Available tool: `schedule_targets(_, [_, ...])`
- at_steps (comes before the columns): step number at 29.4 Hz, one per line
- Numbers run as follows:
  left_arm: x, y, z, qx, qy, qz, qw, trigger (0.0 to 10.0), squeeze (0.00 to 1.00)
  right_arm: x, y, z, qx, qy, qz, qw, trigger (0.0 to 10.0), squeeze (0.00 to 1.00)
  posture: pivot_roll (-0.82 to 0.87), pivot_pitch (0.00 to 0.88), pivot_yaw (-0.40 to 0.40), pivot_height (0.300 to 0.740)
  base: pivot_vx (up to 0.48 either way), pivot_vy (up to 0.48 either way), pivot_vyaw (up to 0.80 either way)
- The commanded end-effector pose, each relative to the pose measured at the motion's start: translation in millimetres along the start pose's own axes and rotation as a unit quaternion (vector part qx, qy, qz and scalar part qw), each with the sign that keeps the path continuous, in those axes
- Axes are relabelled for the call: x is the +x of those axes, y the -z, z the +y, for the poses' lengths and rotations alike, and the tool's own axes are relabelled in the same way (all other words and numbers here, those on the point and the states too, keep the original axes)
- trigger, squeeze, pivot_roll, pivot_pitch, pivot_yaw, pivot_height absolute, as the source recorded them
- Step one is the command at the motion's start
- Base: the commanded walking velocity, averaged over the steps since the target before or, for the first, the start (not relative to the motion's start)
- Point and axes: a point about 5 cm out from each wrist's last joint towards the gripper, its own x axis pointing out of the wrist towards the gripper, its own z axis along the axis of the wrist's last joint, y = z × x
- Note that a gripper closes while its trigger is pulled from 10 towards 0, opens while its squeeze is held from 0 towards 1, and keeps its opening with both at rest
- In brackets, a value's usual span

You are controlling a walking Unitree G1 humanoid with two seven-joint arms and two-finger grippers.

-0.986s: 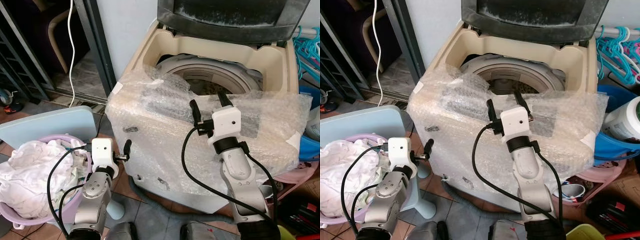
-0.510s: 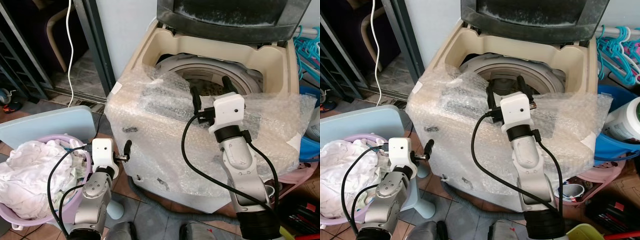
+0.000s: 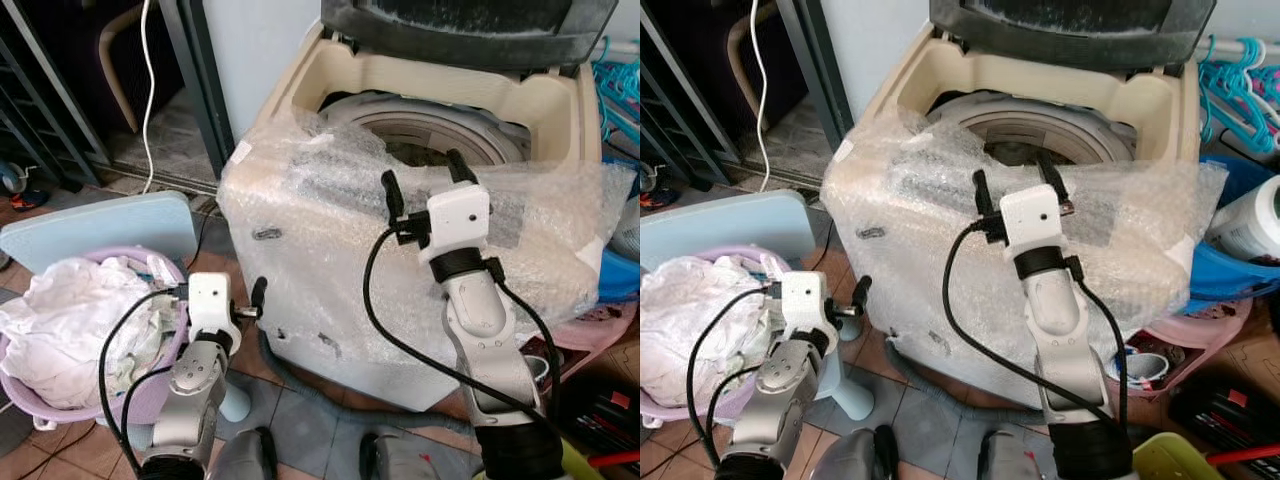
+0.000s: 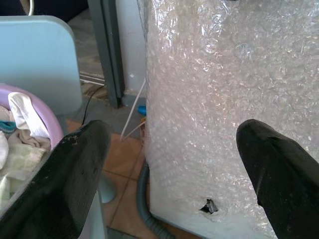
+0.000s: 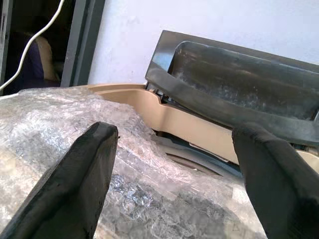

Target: Clothes washing

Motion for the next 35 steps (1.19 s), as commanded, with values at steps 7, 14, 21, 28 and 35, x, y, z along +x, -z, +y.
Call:
schedule_targets(7, [0.4, 0.6, 1.7, -0.001, -0.006, 0.001, 1.000, 10.0, 0.00, 1.6, -2.9, -1.0, -0.001, 0.002, -0.003, 1.000, 10.0, 0.00, -0.11, 0.072, 0.056, 0.740, -0.039, 0.000, 0.00])
schedule_targets(14, [0.5, 2.0, 2.3, -0.004, -0.009, 0.007, 1.000, 10.0, 0.00, 1.7, -3.1, 2.7, -0.005, -0.011, -0.003, 1.000, 10.0, 0.00, -0.11, 0.076, 0.056, 0.740, 0.000, 0.057, 0.23])
schedule_targets(21, [0.1, 2.9, 2.3, -0.007, -0.010, 0.011, 1.000, 10.0, 0.00, 2.2, -3.4, 6.2, 0.002, -0.026, -0.002, 1.000, 10.0, 0.00, -0.10, 0.080, 0.055, 0.740, 0.000, 0.469, 0.78])
schedule_targets(28, [0.4, 2.7, 2.1, -0.007, -0.010, 0.011, 1.000, 10.0, 0.00, 2.9, -3.9, 8.8, 0.005, -0.036, -0.003, 0.999, 10.0, 0.00, -0.10, 0.081, 0.055, 0.740, 0.000, 0.480, 0.62])
schedule_targets(35, [1.4, 1.7, 1.8, -0.006, -0.008, 0.009, 1.000, 10.0, 0.00, 3.0, -3.8, 9.9, 0.010, -0.039, -0.003, 0.999, 10.0, 0.00, -0.11, 0.081, 0.055, 0.740, 0.000, 0.480, 0.07])
